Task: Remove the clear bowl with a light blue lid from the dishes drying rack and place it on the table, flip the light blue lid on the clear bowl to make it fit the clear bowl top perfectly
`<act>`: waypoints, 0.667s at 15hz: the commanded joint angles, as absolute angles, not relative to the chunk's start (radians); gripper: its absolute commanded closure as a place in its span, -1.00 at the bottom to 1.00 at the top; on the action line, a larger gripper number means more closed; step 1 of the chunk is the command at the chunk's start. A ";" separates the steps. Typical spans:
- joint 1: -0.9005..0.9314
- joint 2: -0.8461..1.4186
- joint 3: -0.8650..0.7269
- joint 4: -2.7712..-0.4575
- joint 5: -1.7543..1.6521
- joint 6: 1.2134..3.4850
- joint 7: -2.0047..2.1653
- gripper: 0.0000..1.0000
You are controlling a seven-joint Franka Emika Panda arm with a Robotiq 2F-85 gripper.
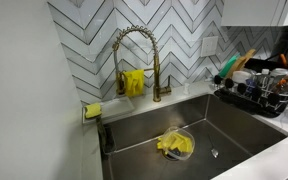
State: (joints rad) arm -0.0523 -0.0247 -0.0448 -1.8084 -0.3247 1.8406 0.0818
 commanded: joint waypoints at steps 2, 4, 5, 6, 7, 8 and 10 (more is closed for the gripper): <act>-0.052 -0.022 -0.045 -1.804 -0.326 1.838 0.083 0.81; -0.051 -0.017 -0.045 -1.804 -0.326 1.838 0.084 0.81; -0.046 -0.035 -0.039 -1.842 -0.384 1.887 0.063 0.95; -0.042 -0.045 -0.035 -1.861 -0.433 1.911 0.050 0.95; -0.041 -0.061 -0.033 -1.888 -0.469 1.941 0.012 0.95; -0.039 -0.074 -0.031 -1.913 -0.501 1.965 -0.010 0.95; -0.038 -0.098 -0.029 -1.967 -0.541 2.019 -0.077 0.95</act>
State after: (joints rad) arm -0.0426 -0.0315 -0.0312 -1.8561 -0.4741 1.9419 0.0045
